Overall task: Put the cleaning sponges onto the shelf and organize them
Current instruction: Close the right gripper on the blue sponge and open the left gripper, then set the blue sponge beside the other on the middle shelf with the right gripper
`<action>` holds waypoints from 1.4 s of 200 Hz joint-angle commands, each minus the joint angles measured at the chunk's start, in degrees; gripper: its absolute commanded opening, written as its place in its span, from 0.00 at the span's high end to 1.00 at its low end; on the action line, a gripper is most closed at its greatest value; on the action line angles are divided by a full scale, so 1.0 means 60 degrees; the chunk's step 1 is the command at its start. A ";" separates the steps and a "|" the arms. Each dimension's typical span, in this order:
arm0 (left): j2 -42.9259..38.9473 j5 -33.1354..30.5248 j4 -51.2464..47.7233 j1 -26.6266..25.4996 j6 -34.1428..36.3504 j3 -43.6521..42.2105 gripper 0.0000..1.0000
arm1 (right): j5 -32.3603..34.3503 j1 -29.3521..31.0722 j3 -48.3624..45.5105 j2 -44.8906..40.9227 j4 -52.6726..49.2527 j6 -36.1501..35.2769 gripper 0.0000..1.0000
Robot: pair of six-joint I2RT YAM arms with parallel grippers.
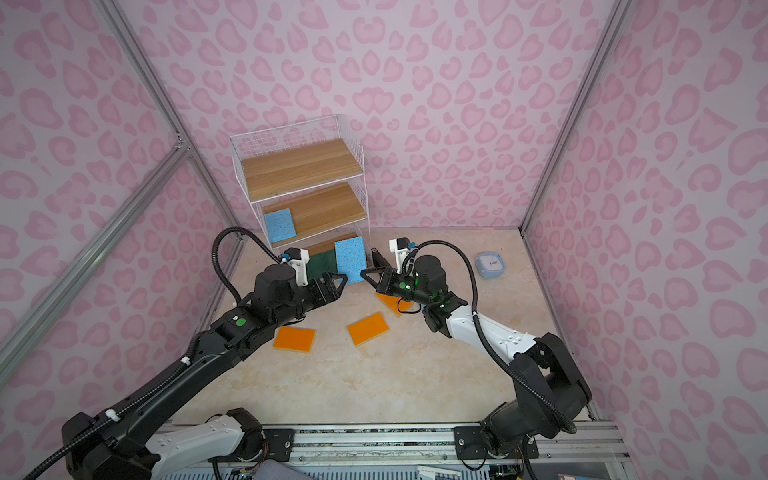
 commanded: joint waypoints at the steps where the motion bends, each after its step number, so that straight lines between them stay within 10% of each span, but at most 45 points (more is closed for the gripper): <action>1: -0.0717 -0.0935 -0.0886 0.0015 0.0564 -0.0679 0.02 | 0.0066 0.0006 0.0597 0.0212 -0.1048 -0.0972 0.99; 107: -0.3885 -0.1322 -0.2237 0.0030 -0.0505 -0.4253 0.02 | -0.0740 0.0305 0.6084 0.3784 -0.3409 -0.1931 0.99; 280: -0.4781 -0.1379 -0.3153 0.0036 -0.0484 -0.4748 0.03 | -0.0868 0.0515 1.3608 0.8947 -0.4884 -0.1000 0.95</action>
